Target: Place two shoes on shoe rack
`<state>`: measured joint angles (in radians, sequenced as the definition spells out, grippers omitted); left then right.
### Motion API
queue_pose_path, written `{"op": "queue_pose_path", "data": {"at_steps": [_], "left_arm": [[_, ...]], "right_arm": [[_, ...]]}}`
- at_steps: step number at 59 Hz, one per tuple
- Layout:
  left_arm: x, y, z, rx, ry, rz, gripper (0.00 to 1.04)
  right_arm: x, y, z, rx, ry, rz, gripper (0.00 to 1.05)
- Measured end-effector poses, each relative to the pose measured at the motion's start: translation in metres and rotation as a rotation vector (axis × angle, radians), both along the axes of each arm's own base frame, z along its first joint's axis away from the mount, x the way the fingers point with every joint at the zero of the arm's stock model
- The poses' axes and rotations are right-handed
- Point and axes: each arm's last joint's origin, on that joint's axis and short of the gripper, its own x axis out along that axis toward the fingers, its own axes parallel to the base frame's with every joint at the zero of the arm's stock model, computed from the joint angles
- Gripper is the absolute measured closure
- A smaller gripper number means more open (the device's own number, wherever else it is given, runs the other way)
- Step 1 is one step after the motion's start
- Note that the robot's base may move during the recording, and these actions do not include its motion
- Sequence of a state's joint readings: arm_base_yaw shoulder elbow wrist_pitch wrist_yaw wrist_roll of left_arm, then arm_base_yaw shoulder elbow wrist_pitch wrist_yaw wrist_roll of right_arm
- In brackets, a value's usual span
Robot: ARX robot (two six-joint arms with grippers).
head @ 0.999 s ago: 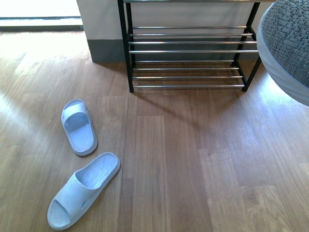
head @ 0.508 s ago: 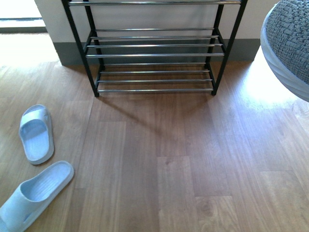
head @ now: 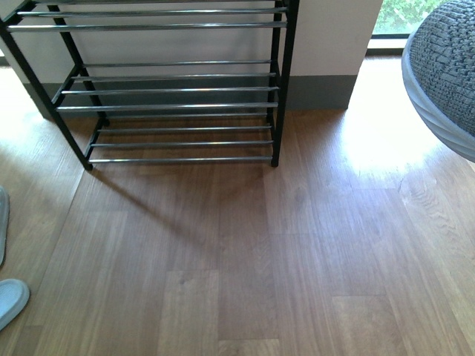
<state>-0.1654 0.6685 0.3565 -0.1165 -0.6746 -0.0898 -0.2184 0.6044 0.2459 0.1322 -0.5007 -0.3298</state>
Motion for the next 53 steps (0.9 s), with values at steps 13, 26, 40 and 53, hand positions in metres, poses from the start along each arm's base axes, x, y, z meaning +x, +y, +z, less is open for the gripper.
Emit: {"op": "queue_pose_path", "data": {"at_steps": [13, 26, 40, 53], "left_arm": [[-0.0001, 0.0, 0.0, 0.002, 0.0, 0.003, 1.03], [0.0, -0.0001, 0.0, 0.002, 0.0, 0.003, 1.03], [0.0004, -0.0002, -0.0005, 0.002, 0.004, 0.002, 1.03], [0.0, 0.0, 0.0, 0.002, 0.0, 0.004, 1.03]], "right_arm": [[0.0, -0.0003, -0.0001, 0.0, 0.001, -0.004, 1.03], [0.0, 0.0, -0.0001, 0.002, 0.001, 0.006, 1.03], [0.0001, -0.0001, -0.0003, 0.002, 0.002, 0.006, 1.03], [-0.0001, 0.0, 0.0, 0.001, 0.0, 0.006, 1.03]]}}
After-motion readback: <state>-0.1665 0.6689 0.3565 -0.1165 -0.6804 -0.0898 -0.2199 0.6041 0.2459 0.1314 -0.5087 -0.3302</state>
